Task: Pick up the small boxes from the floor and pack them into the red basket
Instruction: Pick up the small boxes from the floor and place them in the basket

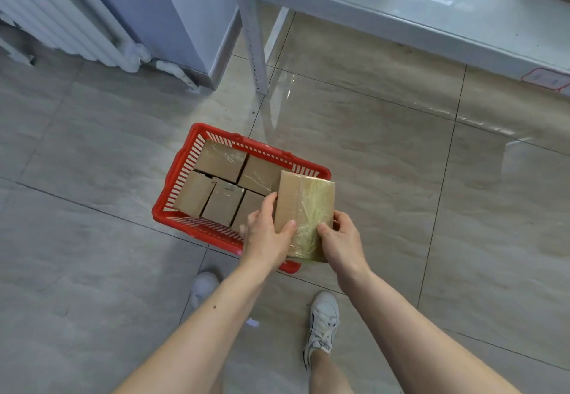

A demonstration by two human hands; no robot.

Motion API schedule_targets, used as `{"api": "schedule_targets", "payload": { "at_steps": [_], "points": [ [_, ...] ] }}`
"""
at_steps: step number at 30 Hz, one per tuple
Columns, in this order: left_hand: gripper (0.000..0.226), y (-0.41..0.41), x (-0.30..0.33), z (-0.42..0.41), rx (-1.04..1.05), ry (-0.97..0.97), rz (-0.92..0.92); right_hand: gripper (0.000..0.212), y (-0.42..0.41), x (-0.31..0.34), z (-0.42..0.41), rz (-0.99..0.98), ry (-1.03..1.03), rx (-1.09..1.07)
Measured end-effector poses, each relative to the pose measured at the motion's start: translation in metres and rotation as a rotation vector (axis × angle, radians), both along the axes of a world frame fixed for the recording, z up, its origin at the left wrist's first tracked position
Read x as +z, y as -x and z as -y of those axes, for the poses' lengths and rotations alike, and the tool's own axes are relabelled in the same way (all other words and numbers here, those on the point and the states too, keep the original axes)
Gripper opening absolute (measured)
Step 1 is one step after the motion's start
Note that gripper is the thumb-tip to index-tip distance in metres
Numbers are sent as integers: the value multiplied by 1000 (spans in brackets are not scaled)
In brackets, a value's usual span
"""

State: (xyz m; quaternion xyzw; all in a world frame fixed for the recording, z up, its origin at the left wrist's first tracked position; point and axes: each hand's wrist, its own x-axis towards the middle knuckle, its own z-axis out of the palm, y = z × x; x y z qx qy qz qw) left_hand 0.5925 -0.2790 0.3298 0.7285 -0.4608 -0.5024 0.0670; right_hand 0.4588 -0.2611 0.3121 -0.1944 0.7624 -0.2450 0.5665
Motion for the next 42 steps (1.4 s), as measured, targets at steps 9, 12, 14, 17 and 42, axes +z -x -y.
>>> {"api": "schedule_targets", "payload": {
  "at_steps": [9, 12, 14, 17, 42],
  "points": [
    [74, -79, -24, 26, -199, -156, -167, 47, -75, -31, 17, 12, -117, -227],
    [88, -87, -39, 26, -196, -147, -145, 67, -89, -44, 11, -71, -97, -157],
    [97, -86, -52, 26, -198, -170, -92, 63, -98, -54, 6, -128, -77, -91],
    [118, -84, -71, 23, -208, -239, -49, 61, -107, -65, -2, -120, -118, -76],
    [64, -58, -201, 19, -292, -284, -168, 35, -75, -196, 5, -168, -294, -90]
  ]
}}
